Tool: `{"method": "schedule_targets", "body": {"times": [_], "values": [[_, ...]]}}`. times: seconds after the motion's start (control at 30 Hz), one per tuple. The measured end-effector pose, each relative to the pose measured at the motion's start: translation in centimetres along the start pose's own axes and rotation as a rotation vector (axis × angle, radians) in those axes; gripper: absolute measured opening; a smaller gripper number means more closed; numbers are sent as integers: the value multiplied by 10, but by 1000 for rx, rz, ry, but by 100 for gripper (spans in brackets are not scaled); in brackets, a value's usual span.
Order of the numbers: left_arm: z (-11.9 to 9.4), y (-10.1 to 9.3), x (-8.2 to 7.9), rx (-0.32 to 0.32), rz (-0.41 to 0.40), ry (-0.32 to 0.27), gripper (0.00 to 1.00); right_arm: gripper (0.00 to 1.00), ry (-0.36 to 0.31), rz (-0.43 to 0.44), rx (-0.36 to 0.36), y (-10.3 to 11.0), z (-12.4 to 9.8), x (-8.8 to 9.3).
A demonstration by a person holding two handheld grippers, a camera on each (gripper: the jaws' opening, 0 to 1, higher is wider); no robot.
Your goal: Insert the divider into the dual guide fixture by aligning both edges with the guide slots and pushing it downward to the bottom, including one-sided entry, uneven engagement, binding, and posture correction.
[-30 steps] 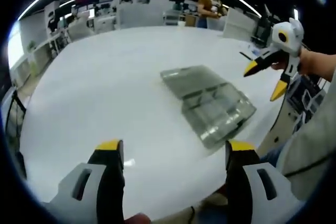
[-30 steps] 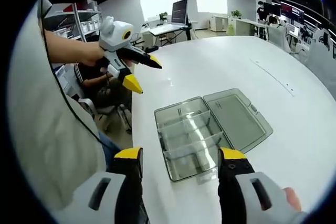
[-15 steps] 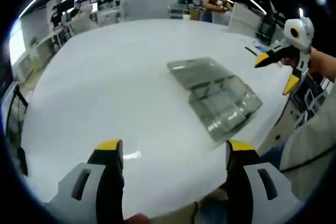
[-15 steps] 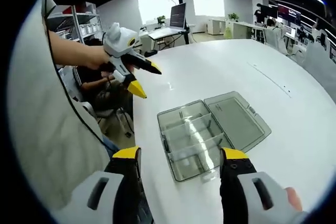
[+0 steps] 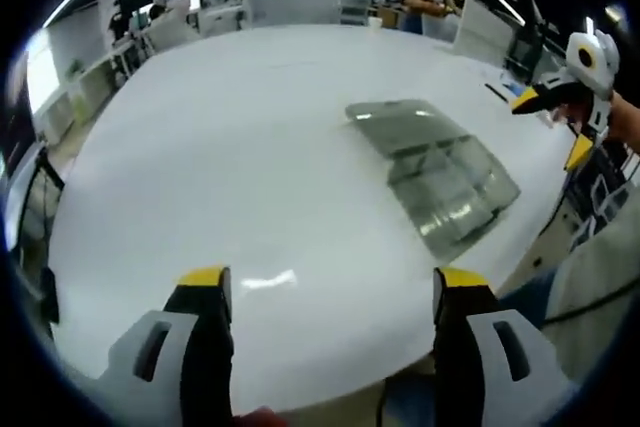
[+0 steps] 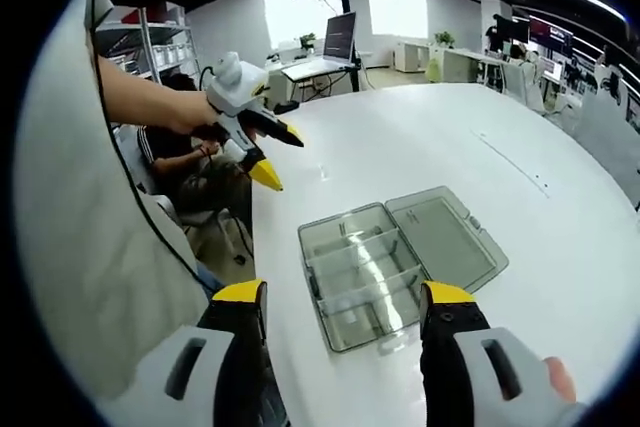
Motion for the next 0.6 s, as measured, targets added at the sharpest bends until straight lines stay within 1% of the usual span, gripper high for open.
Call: {"method": "schedule_targets", "body": {"times": [0.27,0.37,0.6], "values": [[0,14,10,-48,-23,43,82,59,5,-8,-3,-1,1,-2],[1,16,12,-52,-30,51,81,59,1,-14,-3,-1,1,-3],[9,15,8,-69,-21,68,78,59,8,-9,-8,0,-1,1]]}}
Point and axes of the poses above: the point that each gripper's makers call its tool centre point, and the gripper's own axes: z roughly forward along the fingers, y roughly to its left, x roughly out of its underside, the point moved 4 cm from there along -z, roughly backward along the fingers, and after that the axes turned 12 degrees about -x, right-handed, at the moved point
